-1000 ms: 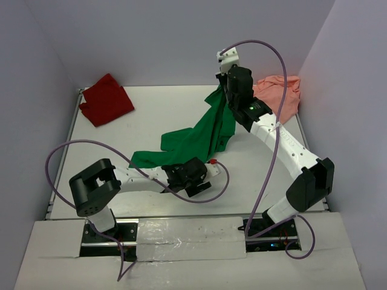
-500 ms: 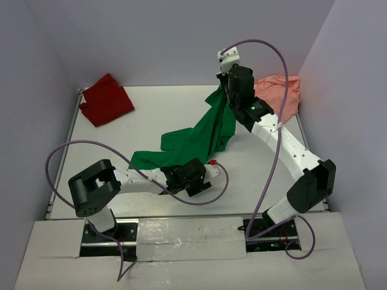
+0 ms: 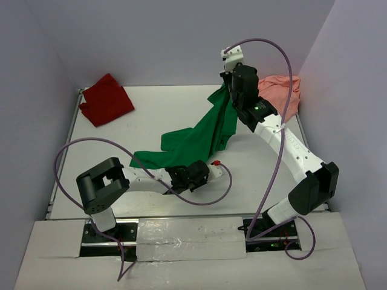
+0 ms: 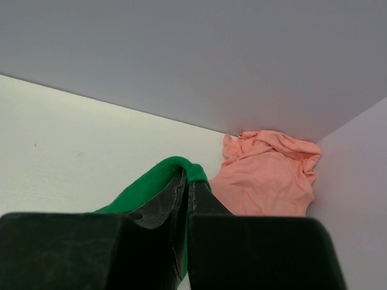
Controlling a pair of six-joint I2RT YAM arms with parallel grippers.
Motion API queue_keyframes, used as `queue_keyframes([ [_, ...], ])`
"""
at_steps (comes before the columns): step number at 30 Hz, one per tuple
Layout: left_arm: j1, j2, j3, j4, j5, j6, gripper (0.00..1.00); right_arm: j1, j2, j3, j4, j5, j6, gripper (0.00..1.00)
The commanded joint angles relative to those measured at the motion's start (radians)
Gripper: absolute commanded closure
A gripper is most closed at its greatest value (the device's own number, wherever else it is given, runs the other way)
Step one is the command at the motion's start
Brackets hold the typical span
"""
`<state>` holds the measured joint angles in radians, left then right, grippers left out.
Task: Fold and stack the t-shirts
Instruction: Flatten out the tshirt
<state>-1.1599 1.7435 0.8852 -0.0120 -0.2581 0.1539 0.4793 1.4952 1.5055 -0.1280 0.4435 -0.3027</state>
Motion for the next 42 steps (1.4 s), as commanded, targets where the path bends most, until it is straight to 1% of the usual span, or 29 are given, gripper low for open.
queue_keyframes([
  [1, -0.004, 0.028, -0.006, -0.105, 0.042, -0.005, 0.98, -0.018, -0.052, 0.028, 0.034, 0.008, -0.006, 1.0],
  [3, -0.004, 0.01, -0.006, -0.118, 0.04, 0.001, 1.0, -0.018, -0.056, 0.019, 0.033, 0.009, -0.004, 1.0],
  [6, 0.009, -0.054, 0.004, -0.132, 0.001, 0.021, 1.0, -0.028, -0.067, -0.001, 0.039, 0.018, -0.006, 1.0],
  [7, 0.034, -0.108, 0.009, -0.132, -0.021, 0.033, 1.0, -0.033, -0.07, -0.005, 0.044, 0.021, -0.006, 1.0],
  [9, 0.072, -0.163, 0.053, -0.153, -0.039, 0.045, 1.0, -0.065, -0.085, -0.016, 0.048, 0.032, 0.0, 1.0],
  [10, 0.118, -0.221, 0.07, -0.161, -0.047, 0.052, 1.0, -0.079, -0.09, -0.019, 0.05, 0.031, 0.002, 1.0],
  [13, 0.204, -0.335, 0.136, -0.18, -0.059, 0.09, 1.0, -0.128, -0.119, -0.033, 0.056, 0.041, -0.007, 1.0],
  [17, 0.282, -0.446, 0.242, -0.218, -0.079, 0.13, 1.0, -0.18, -0.165, -0.051, 0.065, 0.069, -0.019, 1.0],
  [19, 0.31, -0.507, 0.265, -0.232, -0.085, 0.139, 1.0, -0.205, -0.188, -0.067, 0.076, 0.087, -0.032, 1.0],
  [22, 0.328, -0.593, 0.279, -0.235, -0.105, 0.16, 1.0, -0.223, -0.251, -0.094, 0.082, 0.077, -0.036, 1.0],
  [26, 0.356, -0.688, 0.294, -0.24, -0.171, 0.184, 1.0, -0.229, -0.371, -0.113, 0.05, 0.058, -0.046, 1.0],
  [28, 0.399, -0.751, 0.301, -0.25, -0.168, 0.187, 1.0, -0.228, -0.415, -0.105, 0.022, 0.041, -0.044, 1.0],
  [30, 0.443, -0.797, 0.294, -0.241, -0.171, 0.203, 1.0, -0.228, -0.492, -0.1, -0.01, 0.015, -0.032, 1.0],
  [31, 0.457, -0.846, 0.288, -0.235, -0.171, 0.223, 1.0, -0.228, -0.545, -0.096, -0.033, -0.002, -0.023, 1.0],
  [33, 0.489, -0.915, 0.293, -0.241, -0.161, 0.239, 1.0, -0.228, -0.598, -0.093, -0.053, -0.017, -0.015, 1.0],
  [34, 0.503, -0.932, 0.313, -0.253, -0.149, 0.239, 1.0, -0.228, -0.652, -0.091, -0.071, -0.023, -0.012, 1.0],
  [40, 0.614, -1.042, 0.396, -0.354, -0.076, 0.199, 1.0, -0.228, -0.835, -0.091, -0.13, -0.042, 0.036, 1.0],
  [42, 0.655, -1.073, 0.445, -0.382, -0.024, 0.187, 1.0, -0.228, -0.9, -0.085, -0.151, -0.042, 0.054, 1.0],
])
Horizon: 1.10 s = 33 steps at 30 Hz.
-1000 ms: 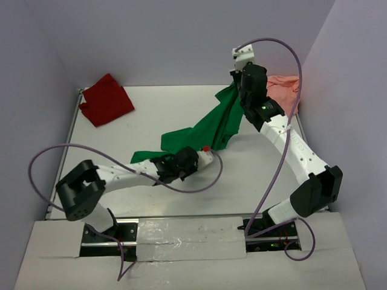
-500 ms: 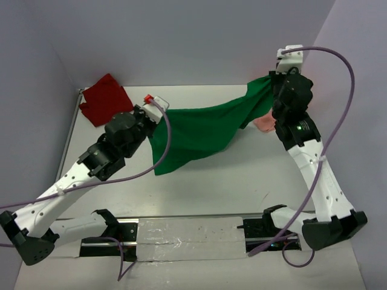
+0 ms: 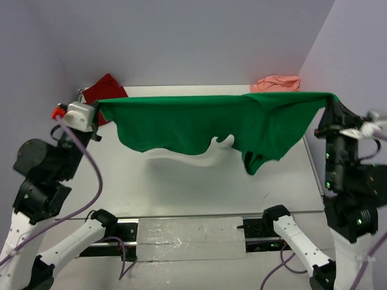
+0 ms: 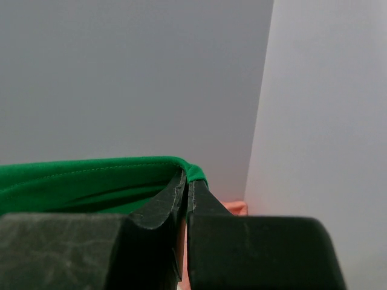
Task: Fold and stack the t-shirts
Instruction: Flatten out the tshirt
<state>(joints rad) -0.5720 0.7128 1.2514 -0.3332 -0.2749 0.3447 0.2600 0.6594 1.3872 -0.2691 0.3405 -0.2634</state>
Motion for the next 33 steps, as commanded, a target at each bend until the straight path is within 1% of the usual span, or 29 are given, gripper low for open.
queue_keyframes([
  [1, 0.081, -0.05, 0.098, -0.073, 0.008, -0.024, 1.0, -0.01, -0.099, 0.047, -0.016, 0.063, 0.018, 1.0],
  [4, 0.139, -0.073, 0.186, -0.112, 0.072, -0.065, 1.0, -0.037, -0.148, 0.076, -0.06, 0.042, 0.044, 1.0],
  [6, 0.179, -0.091, 0.201, -0.141, 0.13, -0.093, 1.0, -0.057, -0.162, 0.114, -0.097, 0.019, 0.073, 1.0],
  [9, 0.214, -0.104, 0.204, -0.155, 0.178, -0.113, 1.0, -0.07, -0.164, 0.137, -0.145, -0.024, 0.104, 1.0],
  [12, 0.215, -0.087, 0.186, -0.132, 0.172, -0.105, 1.0, -0.073, -0.126, 0.145, -0.139, -0.038, 0.109, 1.0],
  [15, 0.213, -0.049, 0.146, -0.09, 0.195, -0.093, 1.0, -0.073, -0.049, 0.122, -0.099, -0.054, 0.107, 1.0],
  [20, 0.212, 0.048, 0.073, -0.006, 0.238, -0.055, 1.0, -0.071, 0.143, 0.059, 0.019, -0.08, 0.104, 1.0],
  [21, 0.212, 0.085, 0.057, 0.015, 0.237, -0.037, 1.0, -0.073, 0.213, 0.052, 0.033, -0.078, 0.098, 1.0],
  [23, 0.212, 0.146, 0.011, 0.08, 0.238, -0.006, 1.0, -0.073, 0.285, 0.046, 0.079, -0.084, 0.099, 1.0],
  [24, 0.213, 0.167, -0.007, 0.104, 0.238, 0.005, 1.0, -0.073, 0.358, 0.039, 0.096, -0.086, 0.092, 1.0],
  [26, 0.213, 0.229, -0.062, 0.18, 0.249, 0.033, 1.0, -0.071, 0.431, 0.035, 0.142, -0.086, 0.095, 1.0],
  [27, 0.215, 0.249, -0.102, 0.209, 0.249, 0.04, 1.0, -0.071, 0.503, 0.032, 0.157, -0.083, 0.092, 1.0],
  [28, 0.215, 0.269, -0.119, 0.261, 0.25, 0.048, 1.0, -0.073, 0.54, 0.032, 0.184, -0.078, 0.089, 1.0],
  [31, 0.234, 0.347, -0.179, 0.324, 0.266, 0.066, 1.0, -0.073, 0.666, 0.027, 0.235, -0.071, 0.075, 1.0],
  [32, 0.25, 0.382, -0.194, 0.394, 0.266, 0.071, 1.0, -0.071, 0.692, 0.024, 0.246, -0.067, 0.072, 1.0],
  [33, 0.259, 0.401, -0.22, 0.419, 0.288, 0.071, 1.0, -0.073, 0.744, 0.019, 0.258, -0.067, 0.064, 1.0],
])
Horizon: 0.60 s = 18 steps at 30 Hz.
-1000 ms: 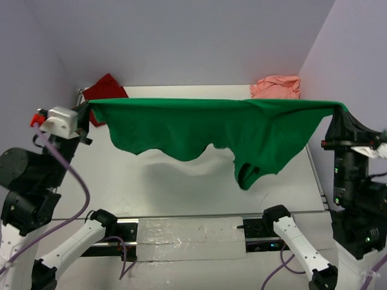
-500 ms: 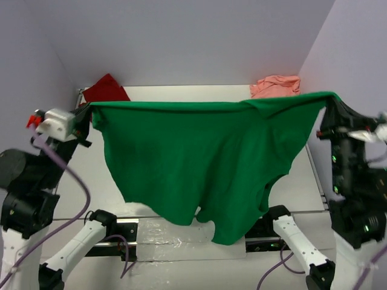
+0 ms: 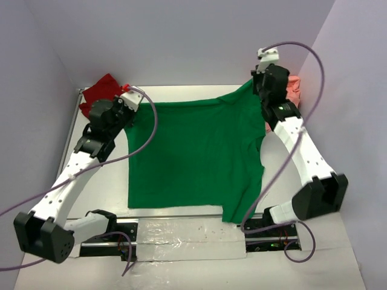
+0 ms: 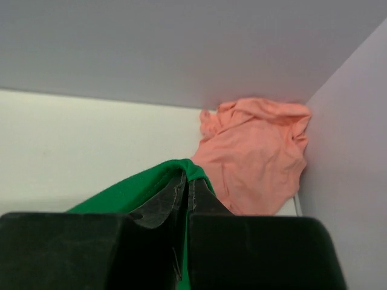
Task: Fold and stack the t-shirts
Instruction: Flatten out the tshirt
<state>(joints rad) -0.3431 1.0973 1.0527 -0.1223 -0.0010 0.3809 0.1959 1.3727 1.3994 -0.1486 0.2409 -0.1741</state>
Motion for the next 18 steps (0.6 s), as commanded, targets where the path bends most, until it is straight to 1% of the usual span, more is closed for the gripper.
queue_keyframes([
  [1, 0.039, 0.033, -0.032, 0.232, 0.022, 0.035, 1.0, -0.007, 0.057, 0.006, 0.142, 0.035, -0.031, 1.0],
  [2, 0.059, 0.073, -0.042, 0.274, 0.029, 0.035, 1.0, -0.009, 0.08, 0.007, 0.142, 0.035, -0.034, 1.0],
  [5, 0.096, 0.156, -0.069, 0.332, 0.065, 0.024, 1.0, -0.007, 0.163, 0.001, 0.201, 0.046, -0.051, 1.0],
  [8, 0.118, 0.225, -0.089, 0.398, 0.09, 0.019, 1.0, -0.006, 0.233, 0.001, 0.228, 0.057, -0.068, 1.0],
  [12, 0.13, 0.305, -0.108, 0.484, 0.108, 0.015, 1.0, -0.009, 0.322, 0.012, 0.267, 0.06, -0.073, 1.0],
  [16, 0.135, 0.393, -0.099, 0.526, 0.118, 0.01, 1.0, -0.006, 0.384, 0.038, 0.27, 0.061, -0.07, 1.0],
  [18, 0.136, 0.414, -0.097, 0.546, 0.118, 0.012, 1.0, -0.007, 0.4, 0.046, 0.277, 0.06, -0.07, 1.0],
])
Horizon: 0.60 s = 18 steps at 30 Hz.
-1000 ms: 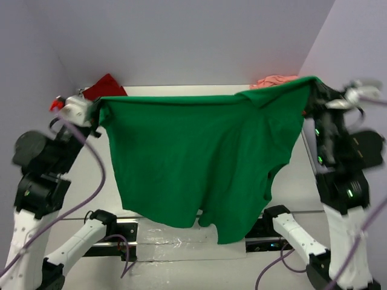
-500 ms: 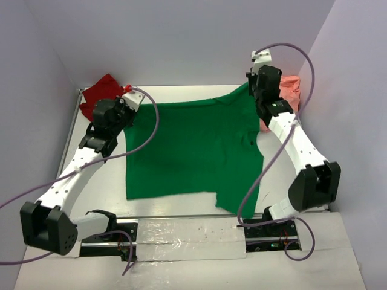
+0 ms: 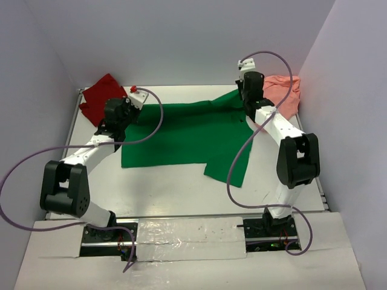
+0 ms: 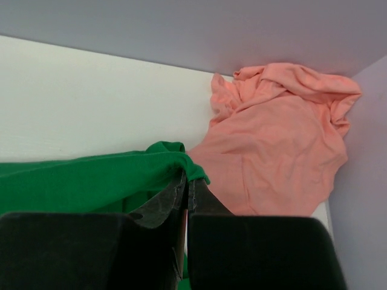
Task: Fold and stack the t-shirts
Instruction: Flatten out the tshirt
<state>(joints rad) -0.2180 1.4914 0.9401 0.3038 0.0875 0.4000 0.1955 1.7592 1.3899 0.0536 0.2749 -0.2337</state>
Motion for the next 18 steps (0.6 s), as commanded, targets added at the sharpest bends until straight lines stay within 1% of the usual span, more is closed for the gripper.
queue_keyframes([
  [1, 0.011, 0.027, 0.016, 0.135, 0.028, -0.004, 1.0, -0.007, 0.031, 0.057, 0.077, 0.026, -0.012, 1.0],
  [4, 0.014, 0.058, 0.022, 0.153, 0.026, 0.003, 1.0, -0.007, 0.055, 0.073, 0.087, 0.03, -0.016, 1.0],
  [7, 0.02, 0.09, 0.022, 0.205, 0.009, 0.014, 1.0, -0.007, 0.097, 0.101, 0.112, 0.047, -0.019, 1.0],
  [11, 0.031, 0.182, 0.043, 0.319, -0.063, -0.007, 1.0, -0.007, 0.169, 0.176, 0.143, 0.069, -0.012, 1.0],
  [12, 0.031, 0.202, 0.049, 0.381, -0.081, -0.01, 1.0, -0.005, 0.201, 0.195, 0.15, 0.072, -0.003, 1.0],
  [14, 0.031, 0.265, 0.072, 0.438, -0.127, -0.013, 1.0, -0.007, 0.233, 0.242, 0.166, 0.079, 0.0, 1.0],
  [15, 0.031, 0.288, 0.081, 0.492, -0.144, -0.018, 1.0, -0.004, 0.261, 0.26, 0.163, 0.076, 0.005, 1.0],
  [16, 0.032, 0.332, 0.097, 0.507, -0.161, -0.021, 1.0, -0.004, 0.276, 0.283, 0.157, 0.075, 0.011, 1.0],
  [18, 0.032, 0.374, 0.152, 0.523, -0.173, -0.024, 1.0, -0.004, 0.302, 0.342, 0.14, 0.066, 0.03, 1.0],
])
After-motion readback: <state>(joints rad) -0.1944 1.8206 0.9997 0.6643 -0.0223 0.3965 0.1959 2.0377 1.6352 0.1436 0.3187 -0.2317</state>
